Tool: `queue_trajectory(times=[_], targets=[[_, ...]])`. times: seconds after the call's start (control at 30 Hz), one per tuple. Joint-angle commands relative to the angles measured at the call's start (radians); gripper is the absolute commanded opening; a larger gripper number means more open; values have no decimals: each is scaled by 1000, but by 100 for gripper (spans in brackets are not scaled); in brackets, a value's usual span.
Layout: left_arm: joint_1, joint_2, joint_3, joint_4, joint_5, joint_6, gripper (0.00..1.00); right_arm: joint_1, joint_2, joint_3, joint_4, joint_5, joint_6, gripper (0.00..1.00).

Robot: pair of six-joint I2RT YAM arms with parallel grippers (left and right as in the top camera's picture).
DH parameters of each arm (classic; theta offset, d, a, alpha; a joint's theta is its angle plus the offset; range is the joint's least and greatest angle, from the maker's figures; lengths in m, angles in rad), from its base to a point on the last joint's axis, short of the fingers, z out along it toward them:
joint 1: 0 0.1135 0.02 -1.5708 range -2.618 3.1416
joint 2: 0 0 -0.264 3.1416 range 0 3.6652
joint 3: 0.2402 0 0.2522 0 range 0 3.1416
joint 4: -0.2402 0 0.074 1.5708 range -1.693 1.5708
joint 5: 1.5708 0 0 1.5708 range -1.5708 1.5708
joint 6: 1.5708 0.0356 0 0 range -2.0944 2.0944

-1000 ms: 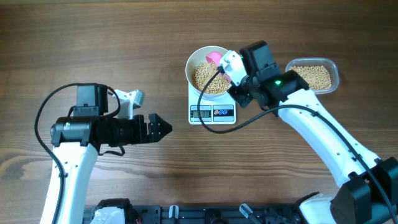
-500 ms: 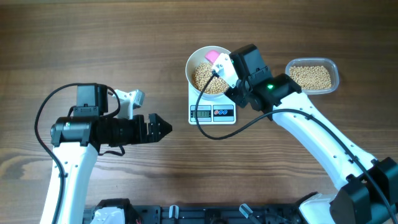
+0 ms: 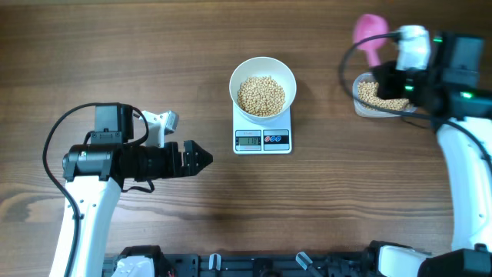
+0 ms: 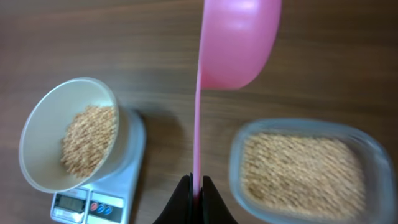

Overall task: Scoop item into bowl and weigh 150g on scale
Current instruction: 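Move the empty pink scoop back to the soybean tub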

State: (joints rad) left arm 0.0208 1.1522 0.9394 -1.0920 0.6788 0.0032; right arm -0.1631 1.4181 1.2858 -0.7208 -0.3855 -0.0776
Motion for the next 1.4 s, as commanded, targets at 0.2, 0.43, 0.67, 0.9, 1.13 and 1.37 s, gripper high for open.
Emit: queue_trajectory(times=[0.2,0.43,0.67,0.9,1.13,1.37], targets=[[3,6,-4,3,0,19,100,-264,-30,25,-138,152,34,4],[3,6,-4,3,0,19,100,-285,-30,10,-230,334,36,4],[3,6,-4,3,0,19,100,-285,-6,-28,-199,334,80,4],[3,6,-4,3,0,19,100,-285,-6,-28,-192,275,80,4],[3,6,-4,3,0,19,100,-285,-6,-28,-188,222,79,4],[3,6,-4,3,0,19,100,-285,-6,-28,-188,219,78,4]])
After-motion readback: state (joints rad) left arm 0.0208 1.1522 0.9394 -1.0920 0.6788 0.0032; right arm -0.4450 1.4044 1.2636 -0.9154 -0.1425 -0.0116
